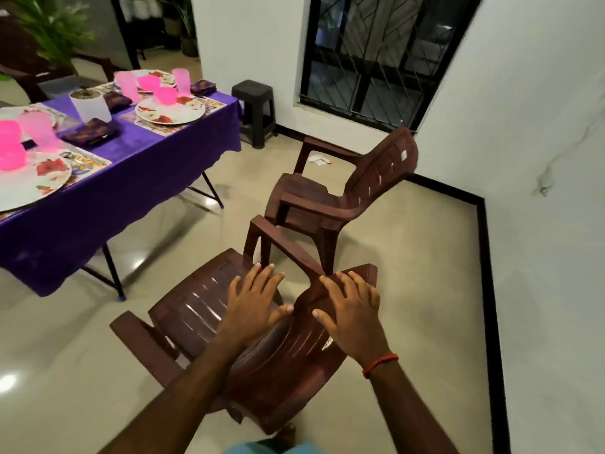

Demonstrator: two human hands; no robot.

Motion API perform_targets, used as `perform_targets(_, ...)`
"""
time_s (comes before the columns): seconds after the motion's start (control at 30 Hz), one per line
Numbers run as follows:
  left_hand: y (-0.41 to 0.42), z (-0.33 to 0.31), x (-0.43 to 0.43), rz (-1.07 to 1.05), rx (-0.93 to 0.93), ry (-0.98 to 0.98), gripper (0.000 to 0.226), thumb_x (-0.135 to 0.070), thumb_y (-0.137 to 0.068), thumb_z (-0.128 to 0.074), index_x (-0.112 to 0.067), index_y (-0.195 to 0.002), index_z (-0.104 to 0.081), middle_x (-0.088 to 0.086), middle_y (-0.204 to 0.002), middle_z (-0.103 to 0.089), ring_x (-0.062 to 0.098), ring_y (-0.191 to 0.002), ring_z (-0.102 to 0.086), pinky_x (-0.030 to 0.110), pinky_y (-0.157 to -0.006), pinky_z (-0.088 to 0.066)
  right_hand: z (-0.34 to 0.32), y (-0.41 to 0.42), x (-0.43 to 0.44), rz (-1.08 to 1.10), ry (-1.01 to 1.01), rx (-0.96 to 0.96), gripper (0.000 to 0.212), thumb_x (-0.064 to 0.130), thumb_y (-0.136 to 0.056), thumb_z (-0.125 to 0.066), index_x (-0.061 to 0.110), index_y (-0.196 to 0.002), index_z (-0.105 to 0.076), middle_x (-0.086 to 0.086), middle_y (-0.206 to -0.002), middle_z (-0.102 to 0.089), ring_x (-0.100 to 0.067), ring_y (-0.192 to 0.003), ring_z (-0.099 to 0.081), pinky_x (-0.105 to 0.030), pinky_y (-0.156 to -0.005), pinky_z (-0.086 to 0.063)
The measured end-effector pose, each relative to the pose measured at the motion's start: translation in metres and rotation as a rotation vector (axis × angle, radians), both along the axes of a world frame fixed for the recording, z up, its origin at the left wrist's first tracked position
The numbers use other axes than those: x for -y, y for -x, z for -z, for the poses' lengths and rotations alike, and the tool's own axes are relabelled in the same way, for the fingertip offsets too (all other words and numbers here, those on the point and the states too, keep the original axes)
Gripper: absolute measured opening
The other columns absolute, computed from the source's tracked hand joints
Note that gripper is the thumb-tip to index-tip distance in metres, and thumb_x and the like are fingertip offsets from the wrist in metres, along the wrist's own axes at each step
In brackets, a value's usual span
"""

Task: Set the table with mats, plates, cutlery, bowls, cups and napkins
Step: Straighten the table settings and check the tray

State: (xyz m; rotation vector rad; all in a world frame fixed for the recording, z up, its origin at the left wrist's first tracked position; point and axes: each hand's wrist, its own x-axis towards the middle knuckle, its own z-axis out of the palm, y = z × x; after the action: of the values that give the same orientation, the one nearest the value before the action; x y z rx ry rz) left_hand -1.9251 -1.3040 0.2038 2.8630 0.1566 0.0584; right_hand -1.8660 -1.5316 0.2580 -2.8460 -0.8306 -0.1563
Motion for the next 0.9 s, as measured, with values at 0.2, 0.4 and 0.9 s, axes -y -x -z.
perform_targets(0.2, -0.045, -0.002, 0.024, -0.126, -0.029, 0.014, 0.090, -0.085, -0.088, 0.001, -0.034, -0.160, -0.019, -0.003, -0.171, -0.012, 0.020, -0.159, 0.001, 0.060, -0.123, -0.014, 0.000, -0.076, 0.020, -0.159, 0.067, 0.002, 0.064, 0.061, -0.091, -0.056, 0.034, -0.147, -0.043, -0.006, -0.150, -0.047, -0.029, -0.144, -0.033, -0.048, -0.112, -0.029)
perform_targets(0.4, -0.036, 0.001, 0.048, -0.246, -0.081, -0.017, 0.093, -0.086, -0.088, 0.003, -0.033, -0.161, -0.020, -0.003, -0.171, -0.013, 0.022, -0.159, -0.001, 0.064, -0.123, -0.012, 0.010, -0.115, 0.026, -0.326, 0.070, -0.106, 0.063, 0.064, -0.092, -0.048, 0.036, -0.148, -0.038, -0.004, -0.155, -0.041, -0.028, -0.148, -0.026, -0.049, -0.117, -0.026)
perform_targets(0.9, 0.020, -0.008, 0.172, -0.906, -0.128, -0.010, 0.100, -0.091, -0.081, 0.007, -0.037, -0.159, -0.026, -0.011, -0.169, -0.022, 0.019, -0.159, -0.006, 0.061, -0.123, -0.007, 0.042, -0.179, 0.051, -1.118, 0.251, -0.127, 0.083, 0.085, -0.091, -0.012, 0.035, -0.148, -0.046, 0.002, -0.146, -0.053, -0.024, -0.141, -0.039, -0.047, -0.114, -0.027)
